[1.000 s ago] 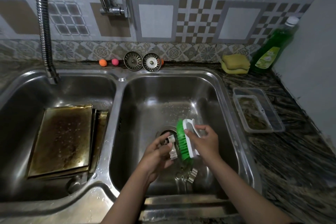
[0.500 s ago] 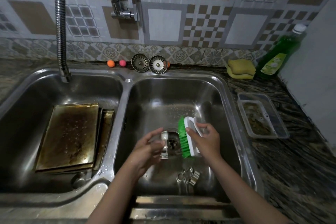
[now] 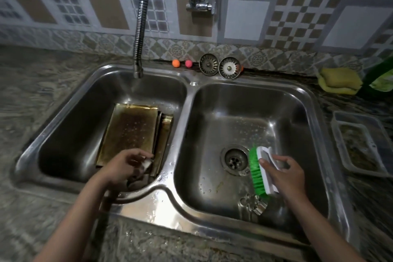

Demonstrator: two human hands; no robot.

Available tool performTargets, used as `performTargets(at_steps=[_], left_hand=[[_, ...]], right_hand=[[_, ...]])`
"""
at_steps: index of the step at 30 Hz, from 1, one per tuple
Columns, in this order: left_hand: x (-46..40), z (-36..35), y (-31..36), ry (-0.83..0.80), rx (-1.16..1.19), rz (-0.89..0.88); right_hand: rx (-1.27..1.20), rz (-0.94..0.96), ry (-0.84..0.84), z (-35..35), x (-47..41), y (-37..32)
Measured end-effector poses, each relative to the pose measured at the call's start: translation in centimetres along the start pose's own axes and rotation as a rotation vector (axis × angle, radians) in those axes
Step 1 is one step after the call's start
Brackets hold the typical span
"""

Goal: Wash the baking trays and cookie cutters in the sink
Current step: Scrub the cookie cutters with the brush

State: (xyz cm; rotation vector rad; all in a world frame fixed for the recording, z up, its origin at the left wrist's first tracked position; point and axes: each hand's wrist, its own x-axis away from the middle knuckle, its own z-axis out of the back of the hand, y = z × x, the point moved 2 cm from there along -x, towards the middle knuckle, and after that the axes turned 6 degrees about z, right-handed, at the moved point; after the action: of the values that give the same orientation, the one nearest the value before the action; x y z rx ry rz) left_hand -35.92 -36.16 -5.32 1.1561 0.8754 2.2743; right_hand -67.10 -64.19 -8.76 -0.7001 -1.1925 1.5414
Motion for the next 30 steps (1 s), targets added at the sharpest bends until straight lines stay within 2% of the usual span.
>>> performTargets(at_steps=[3, 5, 9, 11, 13, 19, 24, 30], left_hand=[[-0.8, -0.3, -0.7, -0.083, -0.015, 0.056], [-0.7, -0.2, 0.0, -0.032, 0.028, 0.036], [0.7, -0.9, 4.1, 0.131, 0.104, -0.154], [1.4, -2.9, 7.2, 0.12, 0.133, -0.256], [1.3, -6.4, 9.9, 0.025, 0.103, -0.353], [-3.0, -19.8, 12.4, -0.358, -0.384, -0.439], [-6.5, -26.6, 11.2, -0.438, -0.798, -0.561], [-8.4, -30.2, 9.9, -0.481, -1.052, -0.694]], right_hand=[[0.009, 0.012, -0.017, 0.3, 0.2, -0.1], [0.005, 0.017, -0.009, 0.8, 0.4, -0.1], [-0.013, -0.002, 0.032, 2.1, 0.3, 0.1], [-0.034, -0.015, 0.058, 2.7, 0.1, 0.1], [-0.061, -0.03, 0.074, 3.0, -0.1, 0.3], [-0.136, -0.082, 0.136, 3.5, -0.3, 0.5], [-0.205, -0.102, 0.144, 4.3, -0.3, 0.2], [-0.225, -0.094, 0.156, 5.6, -0.1, -0.8]])
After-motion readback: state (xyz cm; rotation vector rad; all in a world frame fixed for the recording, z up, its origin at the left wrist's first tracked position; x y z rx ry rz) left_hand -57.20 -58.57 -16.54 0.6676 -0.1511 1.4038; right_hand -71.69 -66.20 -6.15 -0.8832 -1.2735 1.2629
